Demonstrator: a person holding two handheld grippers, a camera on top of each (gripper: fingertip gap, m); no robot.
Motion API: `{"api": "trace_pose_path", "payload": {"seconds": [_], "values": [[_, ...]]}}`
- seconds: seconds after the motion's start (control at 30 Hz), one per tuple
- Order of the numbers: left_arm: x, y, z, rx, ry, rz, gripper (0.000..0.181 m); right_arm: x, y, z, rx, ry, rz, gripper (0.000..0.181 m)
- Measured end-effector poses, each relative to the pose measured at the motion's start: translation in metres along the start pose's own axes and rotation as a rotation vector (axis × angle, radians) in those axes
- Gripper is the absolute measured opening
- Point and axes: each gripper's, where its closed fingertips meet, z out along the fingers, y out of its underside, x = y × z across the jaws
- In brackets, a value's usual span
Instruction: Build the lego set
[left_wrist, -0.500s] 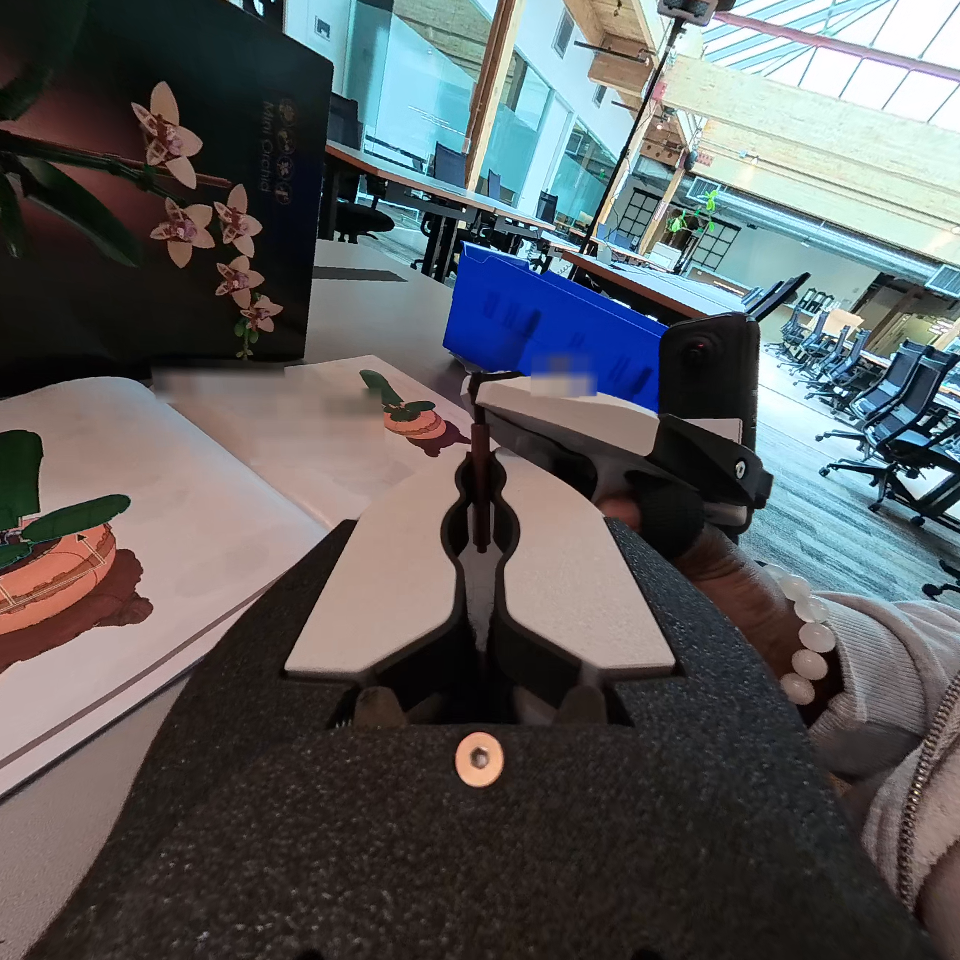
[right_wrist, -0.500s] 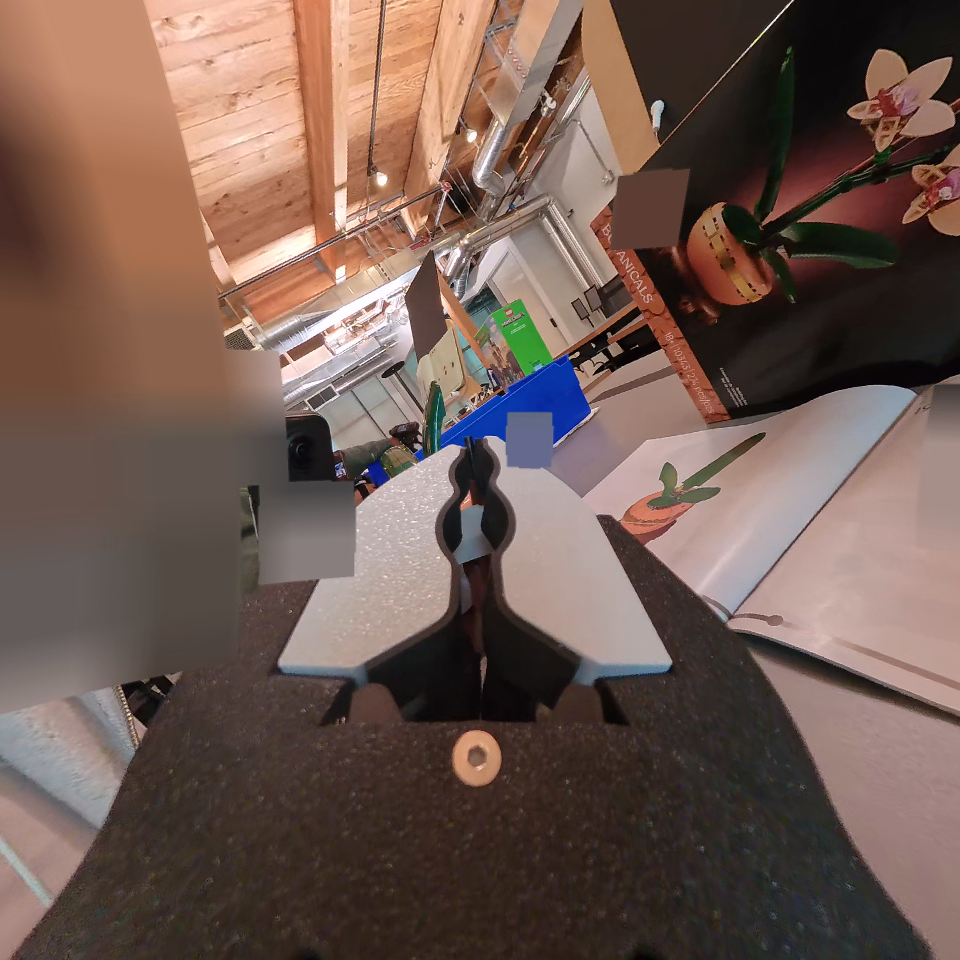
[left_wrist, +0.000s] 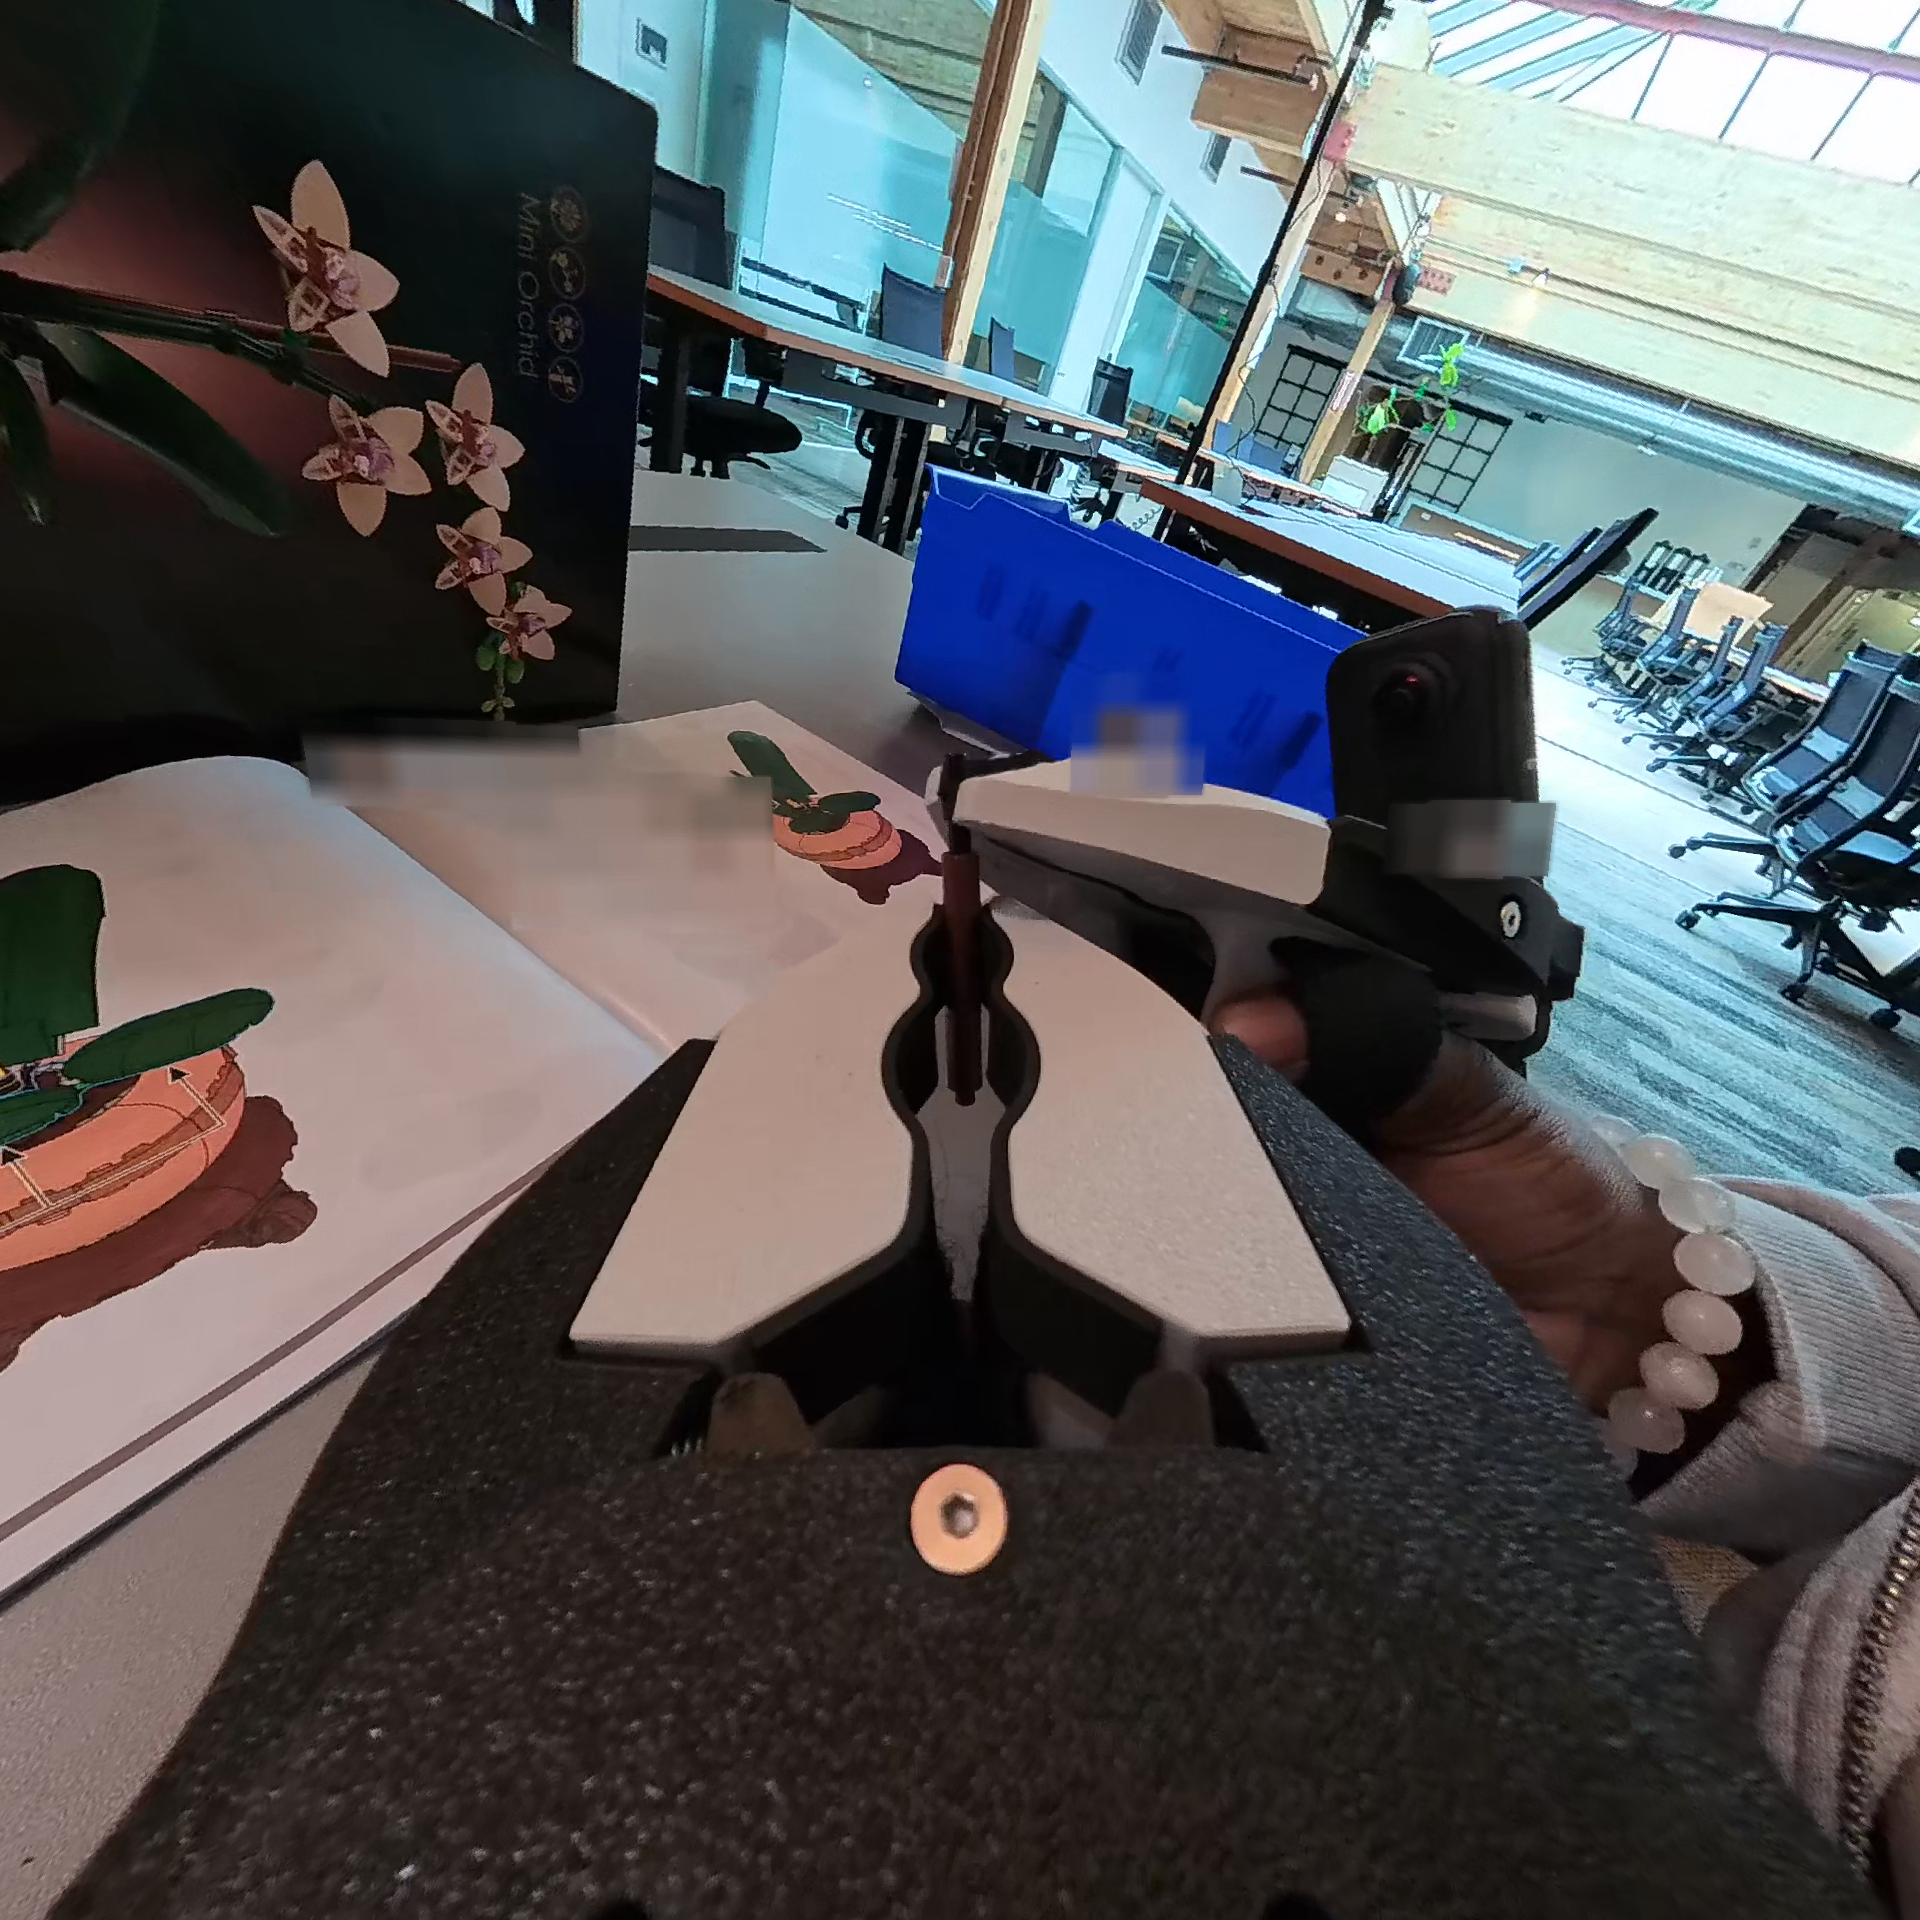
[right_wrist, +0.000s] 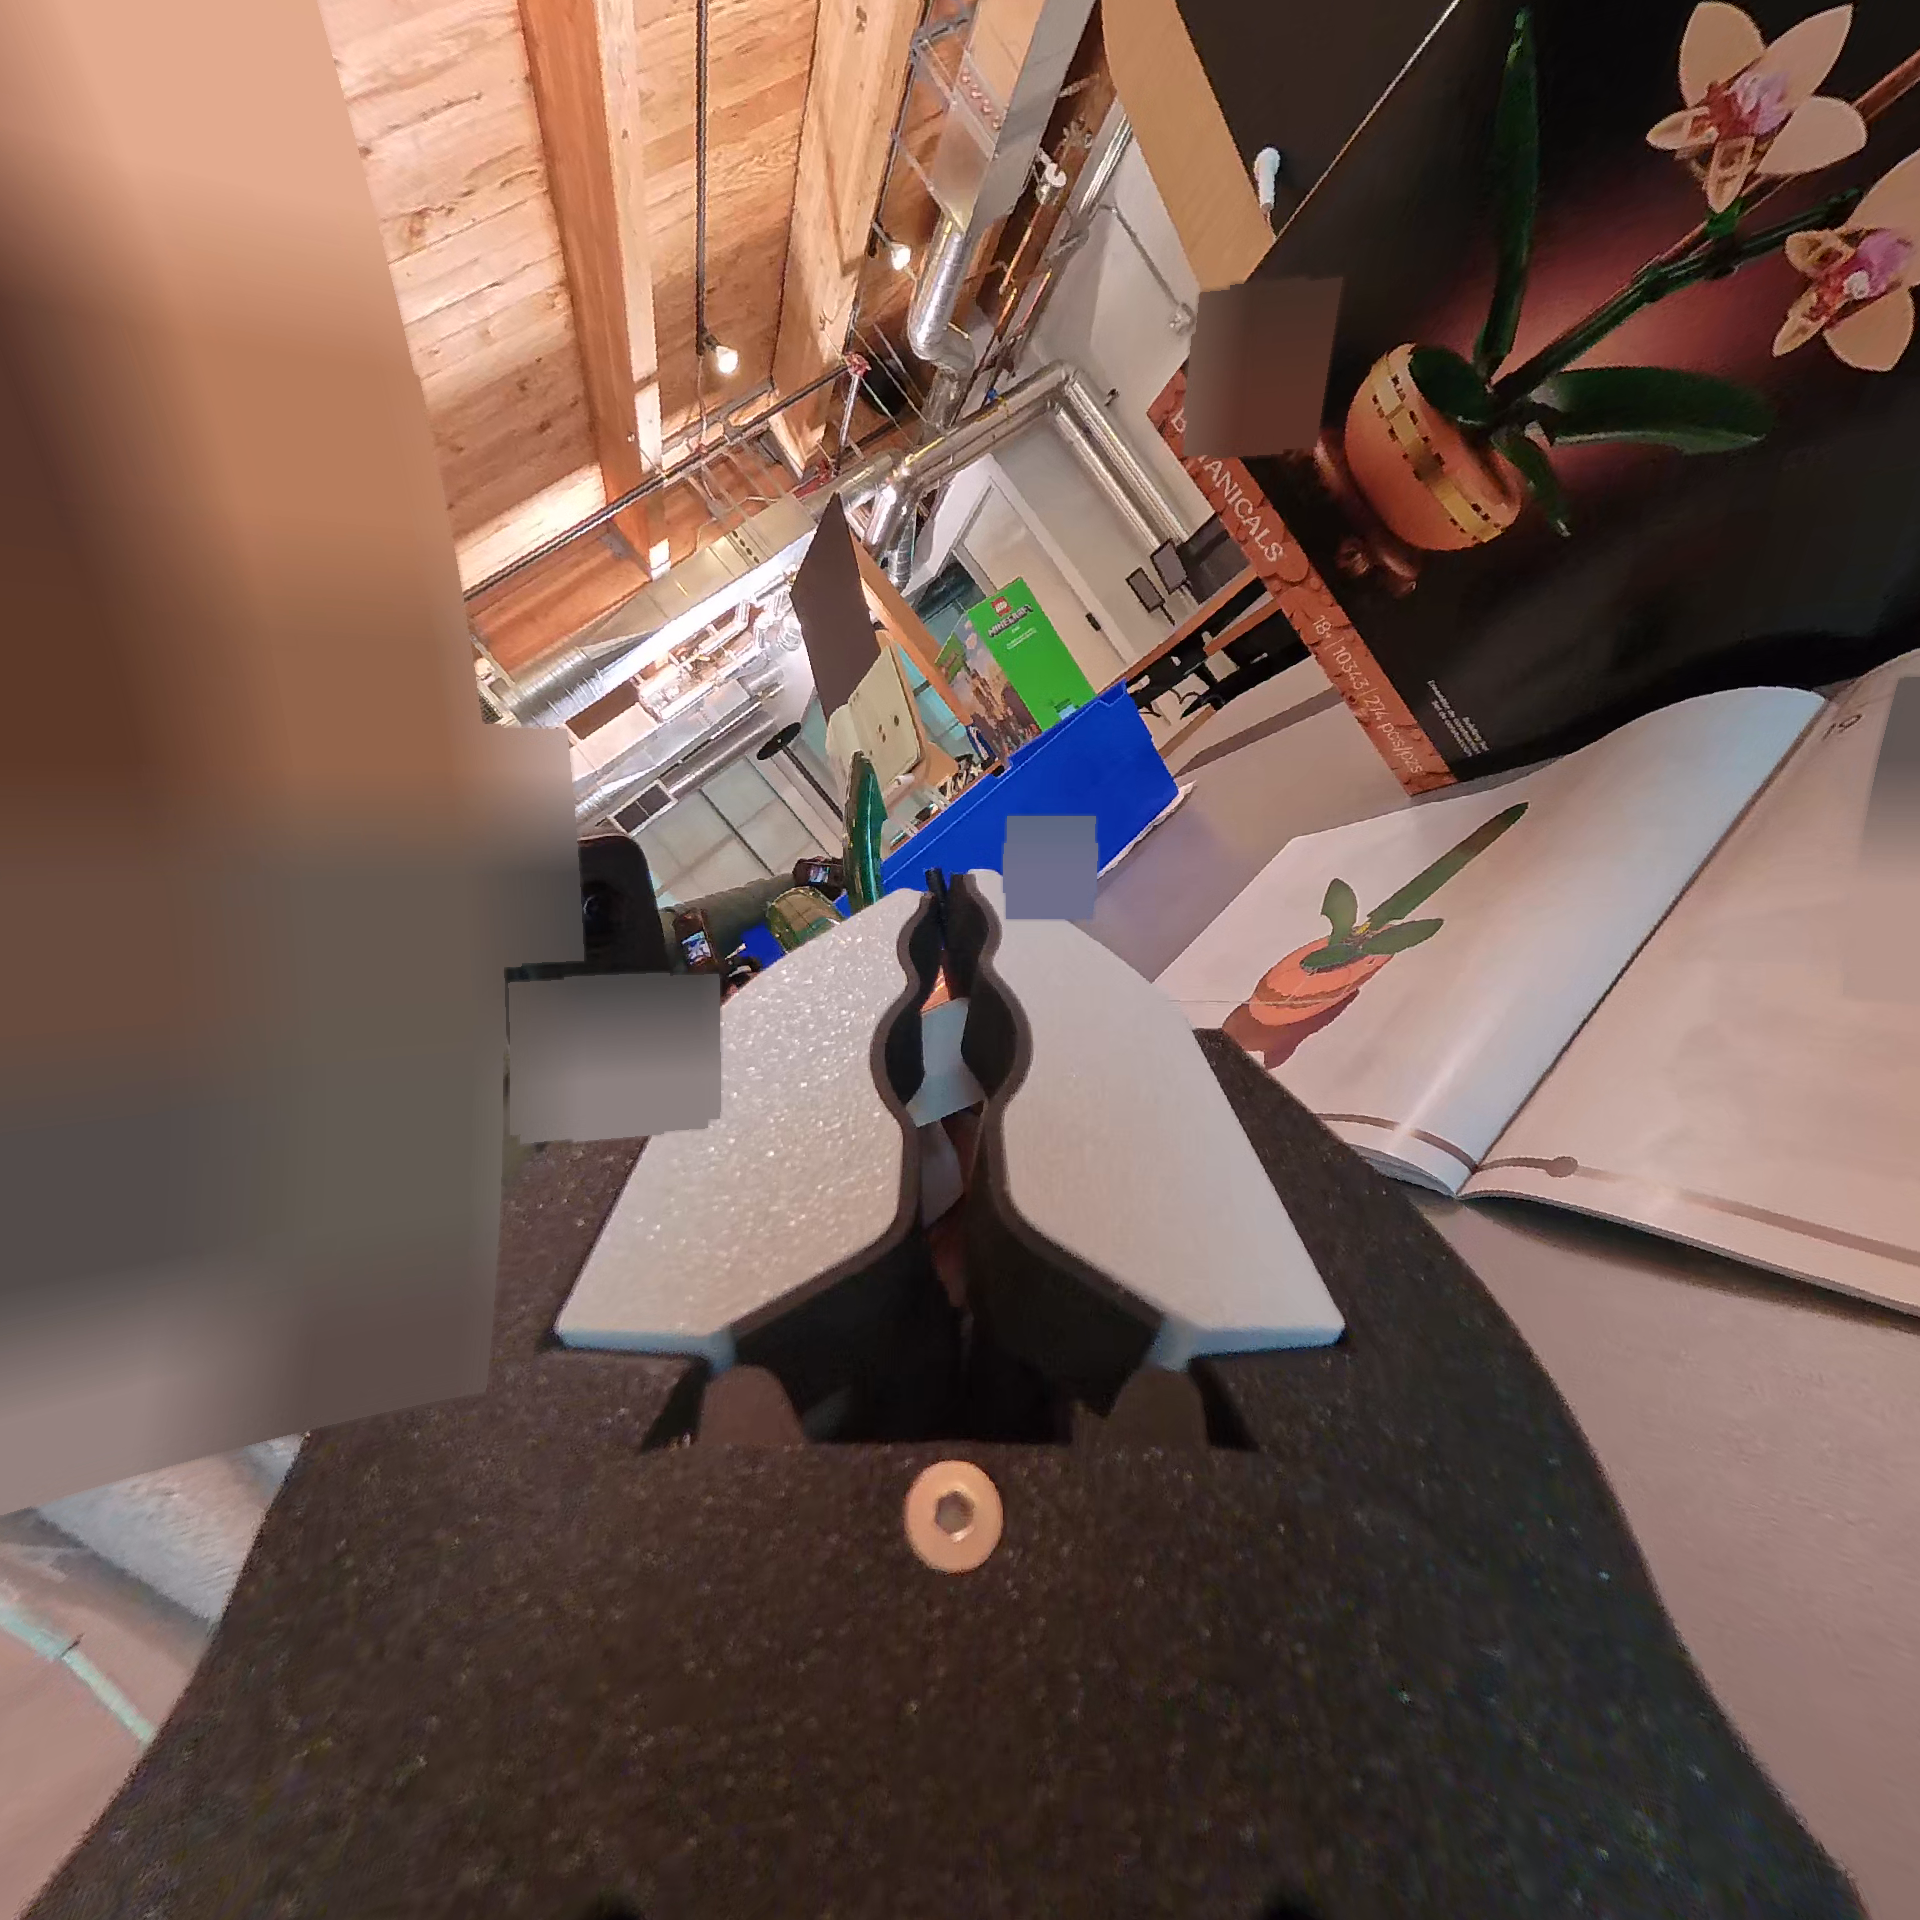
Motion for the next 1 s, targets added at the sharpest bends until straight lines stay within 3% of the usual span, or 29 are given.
{"api": "trace_pose_path", "payload": {"seconds": [1.0], "values": [[0.004,0.006,0.004,-0.049,0.01,0.033,0.002,0.002,0.002,-0.009,-0.05,0.01,0.011,0.003]]}}
